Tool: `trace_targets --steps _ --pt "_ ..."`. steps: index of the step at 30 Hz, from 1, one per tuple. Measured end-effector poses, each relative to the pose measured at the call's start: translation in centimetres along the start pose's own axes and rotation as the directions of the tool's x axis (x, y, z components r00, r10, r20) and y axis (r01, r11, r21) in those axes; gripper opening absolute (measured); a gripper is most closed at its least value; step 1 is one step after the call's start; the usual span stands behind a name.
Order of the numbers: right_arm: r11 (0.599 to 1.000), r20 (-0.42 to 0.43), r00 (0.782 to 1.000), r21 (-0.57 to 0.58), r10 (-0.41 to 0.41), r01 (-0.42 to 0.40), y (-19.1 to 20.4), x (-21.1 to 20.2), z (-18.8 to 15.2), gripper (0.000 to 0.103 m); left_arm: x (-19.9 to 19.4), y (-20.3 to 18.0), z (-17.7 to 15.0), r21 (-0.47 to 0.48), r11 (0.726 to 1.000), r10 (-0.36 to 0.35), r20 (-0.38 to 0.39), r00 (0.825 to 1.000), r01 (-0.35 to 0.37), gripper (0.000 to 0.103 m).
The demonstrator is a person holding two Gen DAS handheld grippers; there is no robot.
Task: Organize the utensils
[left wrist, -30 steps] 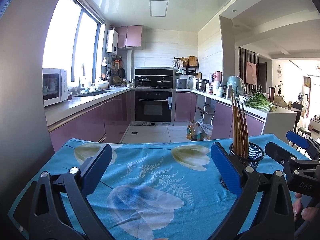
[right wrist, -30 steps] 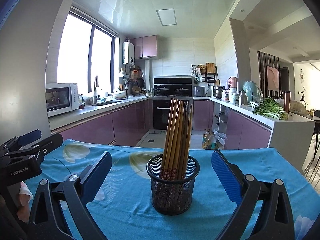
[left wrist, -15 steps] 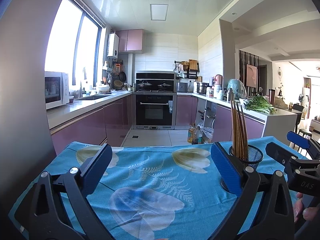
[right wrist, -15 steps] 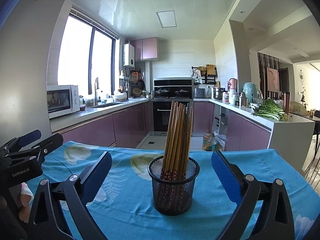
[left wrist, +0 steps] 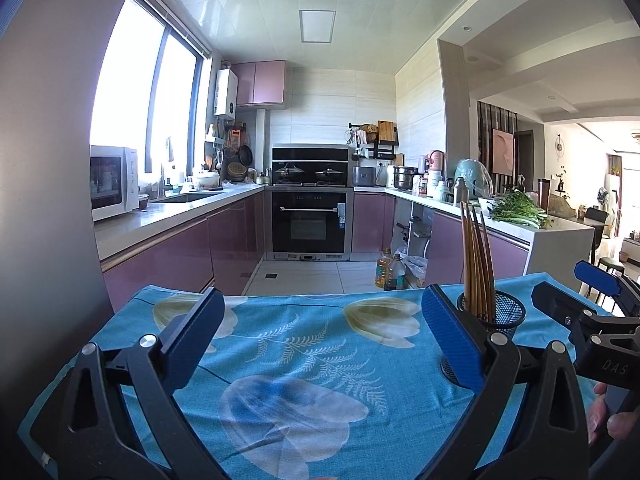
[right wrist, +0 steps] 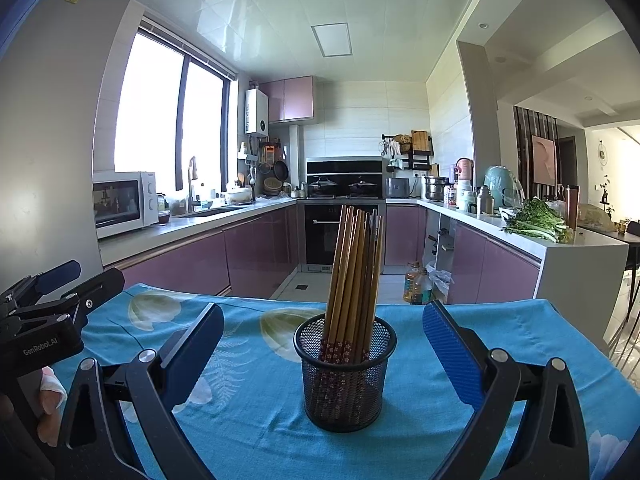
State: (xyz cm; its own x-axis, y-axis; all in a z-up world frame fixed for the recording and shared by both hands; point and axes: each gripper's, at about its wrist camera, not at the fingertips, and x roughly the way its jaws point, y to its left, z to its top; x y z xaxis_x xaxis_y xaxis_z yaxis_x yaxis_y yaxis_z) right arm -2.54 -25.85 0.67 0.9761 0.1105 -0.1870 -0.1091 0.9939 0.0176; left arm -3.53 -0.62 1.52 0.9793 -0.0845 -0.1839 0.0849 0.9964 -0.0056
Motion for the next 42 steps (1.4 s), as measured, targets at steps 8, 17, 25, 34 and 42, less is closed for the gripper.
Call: trace_targets --steps 8,17,25,34,42 --pt "1.000 0.002 1.000 0.000 0.000 0.000 0.09 -0.03 0.03 0.096 -0.03 0.02 0.01 0.001 1.000 0.004 0.001 1.000 -0.004 0.097" --pt "1.000 0.002 1.000 0.003 0.001 -0.001 0.11 -0.06 0.07 0.096 -0.06 -0.05 0.01 0.001 1.000 0.002 0.000 1.000 -0.002 0.097" --pt "1.000 0.003 1.000 0.003 0.001 -0.001 0.07 -0.07 0.06 0.096 -0.04 -0.07 0.02 0.001 1.000 0.002 0.000 1.000 -0.002 0.097" --pt "1.000 0.003 1.000 0.005 0.000 0.000 0.08 -0.10 0.05 0.096 -0.06 -0.05 0.02 0.002 1.000 0.002 -0.001 1.000 -0.002 0.097" --pt "1.000 0.002 1.000 0.010 -0.001 0.001 0.21 -0.06 -0.02 0.096 -0.07 -0.07 0.01 0.003 1.000 0.003 -0.003 1.000 -0.003 0.097"
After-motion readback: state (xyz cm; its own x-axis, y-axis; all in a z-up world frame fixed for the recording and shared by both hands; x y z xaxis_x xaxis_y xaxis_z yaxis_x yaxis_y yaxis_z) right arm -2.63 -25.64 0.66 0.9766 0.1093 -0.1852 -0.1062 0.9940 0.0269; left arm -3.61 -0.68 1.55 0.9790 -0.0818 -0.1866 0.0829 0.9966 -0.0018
